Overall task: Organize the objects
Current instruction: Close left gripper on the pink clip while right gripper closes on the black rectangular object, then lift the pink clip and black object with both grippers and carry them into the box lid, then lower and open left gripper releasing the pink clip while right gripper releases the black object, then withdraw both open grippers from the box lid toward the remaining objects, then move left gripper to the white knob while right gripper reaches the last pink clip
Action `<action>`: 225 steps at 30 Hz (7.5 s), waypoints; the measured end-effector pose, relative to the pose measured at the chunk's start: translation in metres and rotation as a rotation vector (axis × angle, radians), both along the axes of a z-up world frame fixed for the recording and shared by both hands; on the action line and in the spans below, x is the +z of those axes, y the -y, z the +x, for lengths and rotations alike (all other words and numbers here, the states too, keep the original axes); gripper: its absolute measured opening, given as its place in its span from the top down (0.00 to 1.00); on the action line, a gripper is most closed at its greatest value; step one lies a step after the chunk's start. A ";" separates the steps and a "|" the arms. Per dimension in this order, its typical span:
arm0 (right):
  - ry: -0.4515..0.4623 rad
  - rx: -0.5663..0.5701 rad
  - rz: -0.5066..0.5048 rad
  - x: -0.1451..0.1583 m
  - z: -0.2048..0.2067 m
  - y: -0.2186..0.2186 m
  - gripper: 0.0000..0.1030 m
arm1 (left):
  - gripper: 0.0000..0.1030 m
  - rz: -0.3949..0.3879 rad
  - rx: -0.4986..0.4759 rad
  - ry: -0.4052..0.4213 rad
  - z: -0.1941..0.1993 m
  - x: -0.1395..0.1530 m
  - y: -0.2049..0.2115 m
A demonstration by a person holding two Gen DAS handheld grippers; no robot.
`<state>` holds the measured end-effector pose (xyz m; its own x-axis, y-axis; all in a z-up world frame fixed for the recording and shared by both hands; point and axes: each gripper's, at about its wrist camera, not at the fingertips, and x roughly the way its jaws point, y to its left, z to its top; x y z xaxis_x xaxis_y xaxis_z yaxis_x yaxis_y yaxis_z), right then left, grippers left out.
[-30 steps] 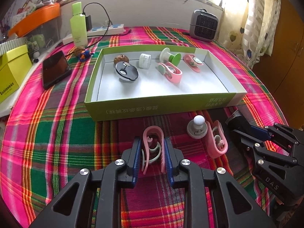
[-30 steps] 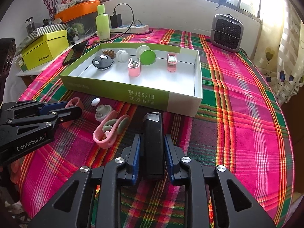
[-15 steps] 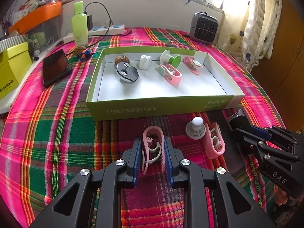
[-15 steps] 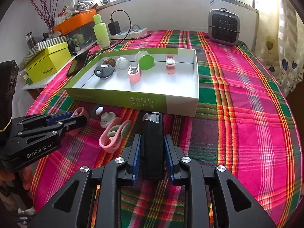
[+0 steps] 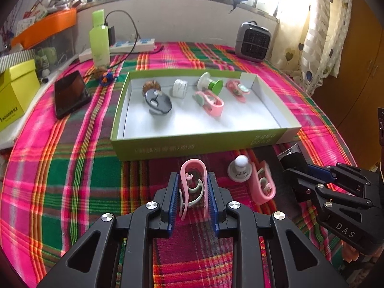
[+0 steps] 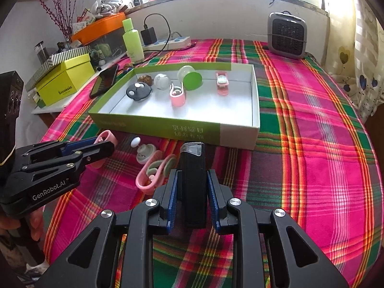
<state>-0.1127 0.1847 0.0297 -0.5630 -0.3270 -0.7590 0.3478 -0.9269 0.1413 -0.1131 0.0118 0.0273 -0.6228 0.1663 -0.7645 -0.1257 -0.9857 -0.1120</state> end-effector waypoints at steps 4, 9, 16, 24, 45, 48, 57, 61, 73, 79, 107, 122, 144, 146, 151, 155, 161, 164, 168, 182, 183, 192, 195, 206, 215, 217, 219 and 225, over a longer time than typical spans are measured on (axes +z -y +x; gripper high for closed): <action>0.003 0.008 -0.034 0.005 0.000 -0.002 0.76 | 0.80 0.005 -0.005 -0.001 0.001 0.001 -0.001; 0.019 0.002 -0.013 -0.001 -0.001 0.001 0.76 | 0.80 0.006 -0.006 0.004 0.001 0.000 -0.001; 0.003 0.007 -0.007 0.004 0.000 0.002 0.76 | 0.80 0.004 -0.005 -0.002 0.000 0.002 0.001; -0.019 0.012 -0.007 0.015 -0.002 0.005 0.76 | 0.80 0.008 -0.011 -0.026 -0.002 0.014 0.002; -0.027 0.001 -0.016 0.032 -0.052 0.013 0.76 | 0.80 0.045 -0.026 -0.034 -0.055 0.030 0.001; -0.025 -0.010 -0.014 0.031 -0.064 0.013 0.76 | 0.80 0.040 -0.022 -0.030 -0.066 0.029 0.001; 0.009 -0.022 -0.018 0.021 -0.092 0.010 0.76 | 0.80 0.032 -0.020 -0.009 -0.093 0.021 -0.002; 0.021 -0.021 -0.016 0.018 -0.099 0.010 0.76 | 0.80 0.033 -0.024 -0.004 -0.100 0.018 -0.004; 0.046 -0.016 -0.013 0.012 -0.116 0.013 0.76 | 0.80 0.026 -0.018 0.014 -0.114 0.010 -0.003; 0.059 -0.011 -0.008 0.007 -0.121 0.017 0.76 | 0.80 0.025 -0.014 0.025 -0.118 0.005 -0.003; 0.074 -0.003 0.014 -0.006 -0.137 0.028 0.76 | 0.79 0.004 -0.004 0.063 -0.129 -0.010 -0.004; 0.068 0.000 0.015 -0.007 -0.137 0.028 0.76 | 0.79 -0.004 -0.007 0.060 -0.129 -0.012 -0.005; 0.045 -0.026 0.015 0.001 -0.129 0.028 0.68 | 0.62 -0.002 0.008 0.049 -0.122 -0.005 -0.001; 0.041 -0.034 0.009 0.003 -0.126 0.027 0.68 | 0.61 0.000 0.010 0.043 -0.119 -0.002 0.000; 0.028 -0.042 0.000 0.009 -0.116 0.024 0.68 | 0.61 -0.010 0.018 0.018 -0.107 0.006 0.001; 0.016 -0.046 0.001 0.014 -0.107 0.023 0.68 | 0.61 -0.018 0.021 -0.003 -0.097 0.012 0.002; -0.001 -0.047 0.007 0.019 -0.094 0.024 0.68 | 0.60 -0.022 0.021 -0.018 -0.084 0.018 0.004; -0.010 -0.049 0.009 0.020 -0.088 0.025 0.68 | 0.60 -0.016 0.024 -0.022 -0.078 0.020 0.005; -0.020 -0.050 0.016 0.022 -0.080 0.027 0.68 | 0.60 -0.015 0.031 -0.025 -0.072 0.021 0.007; -0.083 -0.068 0.020 0.033 -0.043 0.024 0.68 | 0.60 -0.025 0.067 -0.058 -0.039 0.026 0.016; -0.083 -0.066 0.018 0.033 -0.041 0.025 0.68 | 0.60 -0.024 0.064 -0.061 -0.037 0.026 0.016; -0.090 -0.063 0.008 0.033 -0.018 0.024 0.68 | 0.60 -0.012 0.060 -0.061 -0.015 0.025 0.017; -0.081 -0.064 0.007 0.029 -0.012 0.024 0.67 | 0.60 0.002 0.059 -0.061 -0.009 0.023 0.019; -0.018 -0.048 -0.004 0.006 0.004 0.027 0.52 | 0.59 0.038 0.060 -0.026 0.006 0.009 0.025; -0.005 -0.030 0.040 -0.008 0.008 0.040 0.52 | 0.58 0.047 0.067 -0.003 0.010 0.001 0.028; -0.009 -0.030 0.056 -0.009 0.007 0.041 0.52 | 0.58 0.048 0.064 -0.001 0.010 0.000 0.028; -0.006 -0.024 0.064 -0.011 0.007 0.043 0.52 | 0.58 0.048 0.064 0.002 0.010 -0.001 0.028; -0.006 -0.023 0.107 -0.015 0.006 0.048 0.52 | 0.58 0.051 0.064 0.012 0.007 -0.003 0.028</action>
<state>-0.1068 0.1364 0.0148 -0.5743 -0.2313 -0.7853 0.3270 -0.9442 0.0390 -0.1060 -0.0164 0.0239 -0.6243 0.1660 -0.7633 -0.0614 -0.9846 -0.1638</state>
